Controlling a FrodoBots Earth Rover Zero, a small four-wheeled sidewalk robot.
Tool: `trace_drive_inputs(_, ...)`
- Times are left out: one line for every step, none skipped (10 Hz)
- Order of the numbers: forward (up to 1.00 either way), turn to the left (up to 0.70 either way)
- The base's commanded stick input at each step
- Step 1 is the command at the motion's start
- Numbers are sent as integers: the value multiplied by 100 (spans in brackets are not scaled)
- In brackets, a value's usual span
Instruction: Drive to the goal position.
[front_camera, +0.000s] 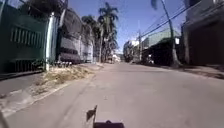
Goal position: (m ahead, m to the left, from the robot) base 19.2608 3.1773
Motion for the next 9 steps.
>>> trace_drive_inputs(70,-3)
trace_drive_inputs(70,-3)
trace_drive_inputs(70,-3)
trace_drive_inputs(70,-3)
trace_drive_inputs(70,-3)
trace_drive_inputs(70,-3)
trace_drive_inputs(70,-3)
trace_drive_inputs(70,-3)
trace_drive_inputs(70,-3)
